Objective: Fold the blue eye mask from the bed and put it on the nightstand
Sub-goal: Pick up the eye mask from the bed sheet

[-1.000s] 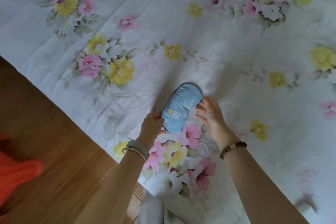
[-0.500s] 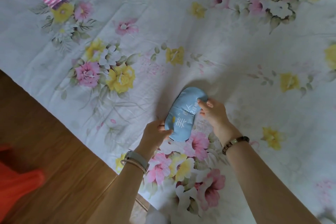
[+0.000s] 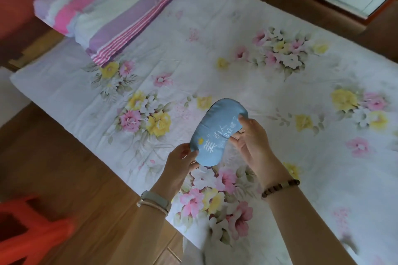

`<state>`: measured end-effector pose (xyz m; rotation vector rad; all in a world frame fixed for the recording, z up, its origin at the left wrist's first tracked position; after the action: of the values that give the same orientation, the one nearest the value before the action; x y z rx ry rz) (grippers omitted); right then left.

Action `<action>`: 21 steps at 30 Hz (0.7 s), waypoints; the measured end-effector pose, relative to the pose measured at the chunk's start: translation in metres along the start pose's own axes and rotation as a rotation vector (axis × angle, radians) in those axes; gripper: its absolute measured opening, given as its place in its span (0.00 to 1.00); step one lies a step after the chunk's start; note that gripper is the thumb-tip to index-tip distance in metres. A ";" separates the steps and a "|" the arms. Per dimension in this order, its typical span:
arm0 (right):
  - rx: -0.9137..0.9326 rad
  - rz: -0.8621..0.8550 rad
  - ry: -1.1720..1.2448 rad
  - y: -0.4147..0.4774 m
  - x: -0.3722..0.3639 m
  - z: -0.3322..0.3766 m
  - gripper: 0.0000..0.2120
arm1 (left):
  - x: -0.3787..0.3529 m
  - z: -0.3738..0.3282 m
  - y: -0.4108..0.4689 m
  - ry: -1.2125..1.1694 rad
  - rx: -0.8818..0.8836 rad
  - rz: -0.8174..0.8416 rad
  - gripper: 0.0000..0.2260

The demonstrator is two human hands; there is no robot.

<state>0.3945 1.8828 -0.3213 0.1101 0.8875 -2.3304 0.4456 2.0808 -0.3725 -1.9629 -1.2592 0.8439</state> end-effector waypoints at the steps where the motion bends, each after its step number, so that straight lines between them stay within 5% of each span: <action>1: -0.004 -0.002 0.063 -0.012 -0.006 0.012 0.07 | -0.004 -0.008 -0.013 -0.041 -0.005 0.020 0.07; 8: -0.038 0.044 0.360 -0.092 -0.037 0.071 0.09 | -0.050 -0.060 -0.103 -0.302 -0.052 0.220 0.21; 15: -0.111 0.096 0.477 -0.136 -0.038 0.090 0.10 | -0.073 -0.110 -0.186 -0.269 -0.303 0.302 0.22; 18: -0.173 0.114 0.187 -0.153 -0.023 0.089 0.06 | -0.077 -0.125 -0.213 -0.215 -0.372 0.265 0.21; 21: -0.007 0.113 -0.304 -0.164 -0.001 0.103 0.19 | -0.081 -0.133 -0.233 -0.143 -0.415 0.234 0.17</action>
<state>0.3134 1.9124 -0.1480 -0.1885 0.7170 -2.1648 0.4053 2.0585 -0.0962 -2.4532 -1.3910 0.9032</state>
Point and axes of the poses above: each hand's wrist, its own y-axis towards the middle knuckle, its own x-axis out of the back of the hand, z = x × y, the point moved 9 cm from there along y, towards the middle knuckle, and after that the axes turned 9 degrees about x, right-handed, at the moved point
